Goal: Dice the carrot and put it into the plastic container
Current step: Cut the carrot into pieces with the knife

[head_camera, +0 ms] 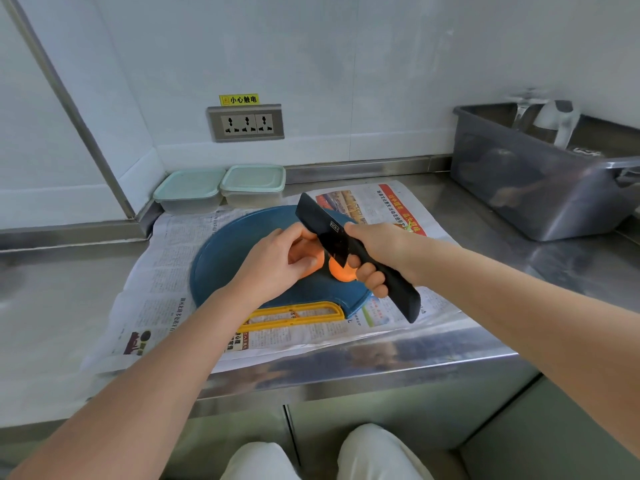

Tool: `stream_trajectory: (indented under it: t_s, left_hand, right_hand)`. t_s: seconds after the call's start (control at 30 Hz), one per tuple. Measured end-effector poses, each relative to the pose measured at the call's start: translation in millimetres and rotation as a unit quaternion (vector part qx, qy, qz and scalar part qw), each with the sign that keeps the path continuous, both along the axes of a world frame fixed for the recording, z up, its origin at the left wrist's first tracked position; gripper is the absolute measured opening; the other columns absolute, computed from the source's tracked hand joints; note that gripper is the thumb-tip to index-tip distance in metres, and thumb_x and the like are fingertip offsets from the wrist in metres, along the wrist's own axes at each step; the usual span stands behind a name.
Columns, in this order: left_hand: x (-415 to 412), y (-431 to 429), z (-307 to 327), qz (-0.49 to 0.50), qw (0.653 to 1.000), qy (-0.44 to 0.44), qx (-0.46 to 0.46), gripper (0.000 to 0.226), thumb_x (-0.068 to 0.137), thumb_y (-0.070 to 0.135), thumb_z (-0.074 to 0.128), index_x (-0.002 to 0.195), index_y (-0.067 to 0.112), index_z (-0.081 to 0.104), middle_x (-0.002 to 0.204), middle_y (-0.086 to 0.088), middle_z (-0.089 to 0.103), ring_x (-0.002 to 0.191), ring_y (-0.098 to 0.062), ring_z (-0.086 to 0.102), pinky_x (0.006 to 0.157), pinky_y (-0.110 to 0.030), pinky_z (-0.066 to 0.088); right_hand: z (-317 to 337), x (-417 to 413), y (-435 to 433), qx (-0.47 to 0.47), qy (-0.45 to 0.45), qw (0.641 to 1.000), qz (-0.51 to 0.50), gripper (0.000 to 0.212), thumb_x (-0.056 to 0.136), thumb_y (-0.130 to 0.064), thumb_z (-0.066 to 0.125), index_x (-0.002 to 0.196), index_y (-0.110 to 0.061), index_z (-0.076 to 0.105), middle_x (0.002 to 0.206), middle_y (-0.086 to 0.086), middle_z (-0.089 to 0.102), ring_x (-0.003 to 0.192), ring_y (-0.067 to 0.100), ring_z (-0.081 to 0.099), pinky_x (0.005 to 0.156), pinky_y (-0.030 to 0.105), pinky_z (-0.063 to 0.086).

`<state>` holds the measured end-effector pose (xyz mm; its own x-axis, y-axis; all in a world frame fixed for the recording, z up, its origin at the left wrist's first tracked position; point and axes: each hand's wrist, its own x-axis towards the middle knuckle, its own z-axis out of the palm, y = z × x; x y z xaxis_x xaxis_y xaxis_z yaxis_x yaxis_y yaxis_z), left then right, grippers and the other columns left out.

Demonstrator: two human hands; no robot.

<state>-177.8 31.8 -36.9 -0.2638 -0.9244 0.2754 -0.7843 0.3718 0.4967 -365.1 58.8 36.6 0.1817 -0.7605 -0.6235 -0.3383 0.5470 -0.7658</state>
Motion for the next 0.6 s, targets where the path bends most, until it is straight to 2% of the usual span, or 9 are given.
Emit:
stream_trajectory:
  t_s: [0.4, 0.6]
  left_hand:
    - [-3.5, 5.7, 3.8, 0.014, 0.999, -0.028, 0.009, 0.031, 0.088, 0.033, 0.063, 0.115, 0.029, 0.05, 0.115, 0.0, 0.058, 0.105, -0.019, 0.055, 0.085, -0.034, 0.048]
    - [-6.5, 8.2, 4.8, 0.012, 0.999, -0.028, 0.017, 0.032, 0.088, 0.032, 0.064, 0.116, 0.028, 0.049, 0.112, -0.002, 0.053, 0.102, -0.017, 0.052, 0.078, -0.026, 0.039]
  right_hand:
    - [6.2, -1.2, 9.5, 0.006, -0.01, 1.0, -0.001, 0.053, 0.098, -0.055, 0.032, 0.067, -0.013, 0.044, 0.045, -0.001, 0.039, 0.032, 0.012, 0.035, 0.034, 0.017, 0.034]
    - [6.8, 0.1, 11.3, 0.023, -0.004, 1.0, -0.01, 0.053, 0.098, -0.054, 0.03, 0.066, -0.014, 0.042, 0.044, -0.001, 0.036, 0.031, 0.012, 0.032, 0.034, 0.016, 0.031]
